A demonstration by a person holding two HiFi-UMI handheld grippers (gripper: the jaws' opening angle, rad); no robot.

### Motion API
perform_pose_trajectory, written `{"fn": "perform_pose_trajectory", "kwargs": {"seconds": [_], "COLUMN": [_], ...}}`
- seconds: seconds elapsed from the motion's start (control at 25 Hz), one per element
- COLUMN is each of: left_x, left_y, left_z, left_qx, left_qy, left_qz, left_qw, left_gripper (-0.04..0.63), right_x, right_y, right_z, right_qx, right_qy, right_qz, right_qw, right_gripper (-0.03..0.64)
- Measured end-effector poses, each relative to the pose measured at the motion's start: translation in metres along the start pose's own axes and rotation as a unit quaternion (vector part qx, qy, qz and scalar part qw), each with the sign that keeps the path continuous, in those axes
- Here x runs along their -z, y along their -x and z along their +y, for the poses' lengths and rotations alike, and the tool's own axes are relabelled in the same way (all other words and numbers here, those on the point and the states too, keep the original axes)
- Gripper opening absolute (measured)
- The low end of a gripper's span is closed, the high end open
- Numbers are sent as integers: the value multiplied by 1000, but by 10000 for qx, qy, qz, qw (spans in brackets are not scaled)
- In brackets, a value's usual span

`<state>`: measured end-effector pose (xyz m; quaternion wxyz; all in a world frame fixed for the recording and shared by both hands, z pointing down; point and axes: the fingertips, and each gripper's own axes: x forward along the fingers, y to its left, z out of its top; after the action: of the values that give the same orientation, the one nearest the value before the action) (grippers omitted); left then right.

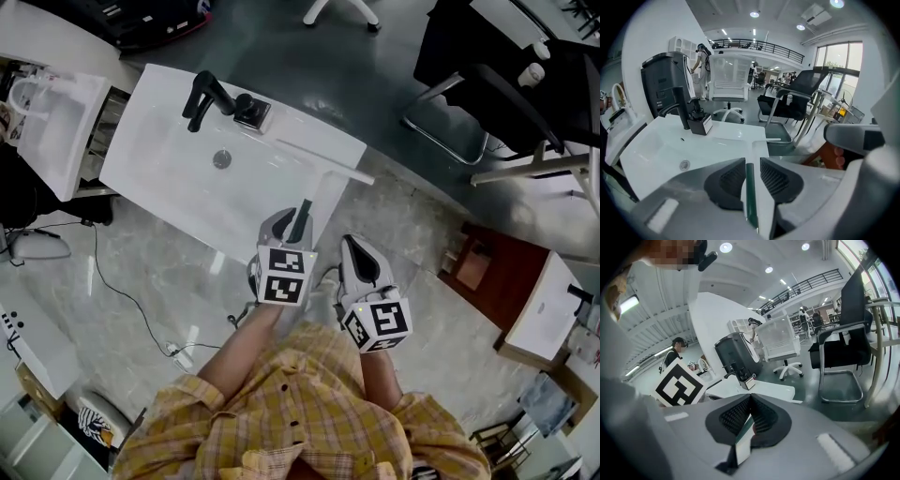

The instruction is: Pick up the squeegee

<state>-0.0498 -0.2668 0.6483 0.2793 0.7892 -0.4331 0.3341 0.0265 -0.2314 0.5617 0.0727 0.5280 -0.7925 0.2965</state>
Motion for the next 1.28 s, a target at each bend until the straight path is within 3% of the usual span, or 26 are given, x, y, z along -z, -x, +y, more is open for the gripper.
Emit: {"fn": "perform_pose_trajectory", "kwargs": {"seconds": [0.4, 0.84, 1.28], "left_x": [19, 31, 36], "left_y": [-39, -66, -78], "left_z": [4, 6, 4], "left_qx": [103, 101, -6], "left_qy": [-69, -143, -226], "left_qz": [774, 1240, 1460], "left_qw": [9969, 9921, 9890], "left_gripper": [101, 101, 91], "right_x": [17, 28, 38], "right_y": [-10, -13, -15], "right_z": [-11, -24, -24], "right_qx": [202, 454, 392], "right_qy": [-215, -470, -546], "right_qz": [159, 236, 331], "right_qw": [9994, 9976, 9972], "right_gripper": [0, 0, 0]}}
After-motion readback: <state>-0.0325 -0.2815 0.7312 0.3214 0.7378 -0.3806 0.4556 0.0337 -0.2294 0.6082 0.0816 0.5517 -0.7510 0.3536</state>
